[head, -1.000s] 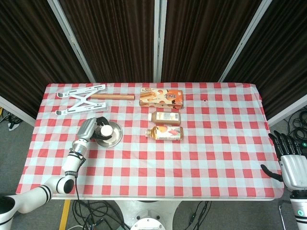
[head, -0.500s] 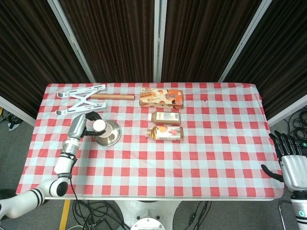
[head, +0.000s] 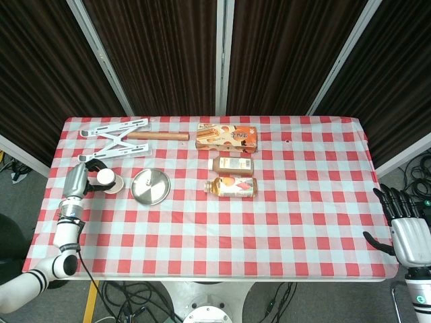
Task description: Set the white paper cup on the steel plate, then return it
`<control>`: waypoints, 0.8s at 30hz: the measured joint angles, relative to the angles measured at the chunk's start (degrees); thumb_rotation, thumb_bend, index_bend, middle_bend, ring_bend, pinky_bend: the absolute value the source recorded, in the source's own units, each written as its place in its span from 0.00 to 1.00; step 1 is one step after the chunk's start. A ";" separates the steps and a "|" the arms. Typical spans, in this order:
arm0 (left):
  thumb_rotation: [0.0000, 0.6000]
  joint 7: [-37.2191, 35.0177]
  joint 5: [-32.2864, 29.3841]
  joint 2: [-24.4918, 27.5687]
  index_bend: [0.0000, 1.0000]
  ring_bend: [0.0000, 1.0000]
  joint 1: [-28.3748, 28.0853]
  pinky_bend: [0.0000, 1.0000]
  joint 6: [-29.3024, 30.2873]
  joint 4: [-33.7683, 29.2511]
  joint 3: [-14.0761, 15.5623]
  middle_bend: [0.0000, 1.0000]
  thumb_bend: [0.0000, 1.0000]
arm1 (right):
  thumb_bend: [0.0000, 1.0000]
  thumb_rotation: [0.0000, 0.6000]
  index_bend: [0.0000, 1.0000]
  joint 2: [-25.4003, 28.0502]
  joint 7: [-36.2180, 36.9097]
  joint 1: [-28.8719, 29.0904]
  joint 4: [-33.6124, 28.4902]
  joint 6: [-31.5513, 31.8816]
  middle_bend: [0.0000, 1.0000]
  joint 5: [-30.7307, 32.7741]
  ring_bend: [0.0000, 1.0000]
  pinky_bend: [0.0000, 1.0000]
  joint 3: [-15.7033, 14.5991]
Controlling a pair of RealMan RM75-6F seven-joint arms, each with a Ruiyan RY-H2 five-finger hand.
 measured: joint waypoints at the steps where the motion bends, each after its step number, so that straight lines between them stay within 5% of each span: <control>1: 1.00 0.13 -0.22 -0.42 0.41 0.28 -0.24 0.27 -0.81 1.00 0.01 0.42 0.20 | 0.09 1.00 0.00 0.05 -0.08 -0.11 -0.05 0.12 0.04 0.10 0.00 0.00 0.01; 4: 1.00 -0.07 -0.06 -0.80 0.21 0.17 -0.85 0.21 -3.22 1.65 0.14 0.24 0.18 | 0.09 1.00 0.00 0.12 -0.14 -0.34 -0.16 0.22 0.04 0.59 0.00 0.00 0.05; 6: 1.00 -0.14 0.55 -0.79 0.16 0.14 -0.82 0.19 -2.81 1.06 0.14 0.21 0.18 | 0.09 1.00 0.00 0.14 -0.02 -0.44 -0.18 0.25 0.04 0.74 0.00 0.00 0.06; 14: 1.00 0.50 4.25 3.01 0.15 0.14 2.73 0.16 8.49 -4.59 0.41 0.20 0.18 | 0.09 1.00 0.00 0.53 0.57 -0.60 0.18 -0.40 0.04 1.79 0.00 0.00 0.13; 24: 1.00 16.55 7.39 13.82 0.15 0.14 13.27 0.13 19.87 -16.21 7.35 0.20 0.16 | 0.10 1.00 0.00 -1.93 3.61 -0.94 2.73 -1.18 0.02 1.62 0.00 0.00 -0.90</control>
